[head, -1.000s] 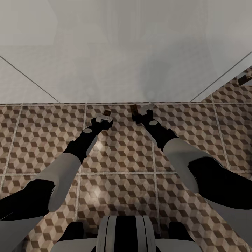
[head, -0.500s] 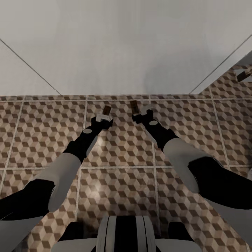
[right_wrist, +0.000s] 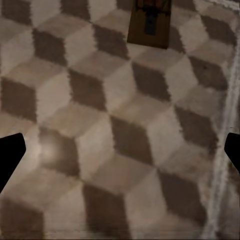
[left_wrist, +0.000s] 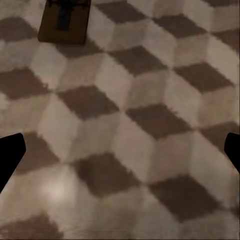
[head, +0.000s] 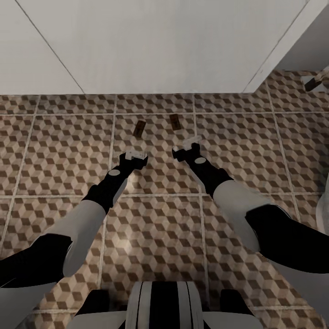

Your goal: Take the four mousetraps from the cabinet in the bathroom and place them on the bathroom floor. Make sure all four end up on the same floor surface, and ensure that at least two of them are either under or directly next to the same bathroom sink.

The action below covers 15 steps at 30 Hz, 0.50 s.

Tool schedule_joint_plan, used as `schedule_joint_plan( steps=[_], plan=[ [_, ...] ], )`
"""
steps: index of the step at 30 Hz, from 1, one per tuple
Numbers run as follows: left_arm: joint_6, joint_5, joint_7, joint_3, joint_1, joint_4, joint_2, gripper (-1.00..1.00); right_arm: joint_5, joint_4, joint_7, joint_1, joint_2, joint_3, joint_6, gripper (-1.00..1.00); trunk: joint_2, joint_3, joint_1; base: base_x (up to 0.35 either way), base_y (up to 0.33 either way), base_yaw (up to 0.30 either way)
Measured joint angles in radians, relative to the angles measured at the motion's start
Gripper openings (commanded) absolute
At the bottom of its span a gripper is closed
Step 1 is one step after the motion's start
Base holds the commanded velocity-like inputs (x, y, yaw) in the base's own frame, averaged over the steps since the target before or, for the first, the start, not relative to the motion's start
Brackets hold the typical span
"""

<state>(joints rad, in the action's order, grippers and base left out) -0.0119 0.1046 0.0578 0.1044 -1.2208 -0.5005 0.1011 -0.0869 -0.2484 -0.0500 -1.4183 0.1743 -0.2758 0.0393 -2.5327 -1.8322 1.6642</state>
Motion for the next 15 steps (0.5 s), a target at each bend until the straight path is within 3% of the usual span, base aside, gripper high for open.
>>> schedule_joint_plan(
  steps=[15],
  plan=[
    [-0.001, 0.0, 0.0, 0.0, 0.0, 0.001, 0.0, 1.0, -0.001, 0.0, 0.0, 0.0, 0.0, 0.0, 0.0, 1.0, 0.0, 0.0, 0.0, -0.337, 0.0, 0.0]
  ],
)
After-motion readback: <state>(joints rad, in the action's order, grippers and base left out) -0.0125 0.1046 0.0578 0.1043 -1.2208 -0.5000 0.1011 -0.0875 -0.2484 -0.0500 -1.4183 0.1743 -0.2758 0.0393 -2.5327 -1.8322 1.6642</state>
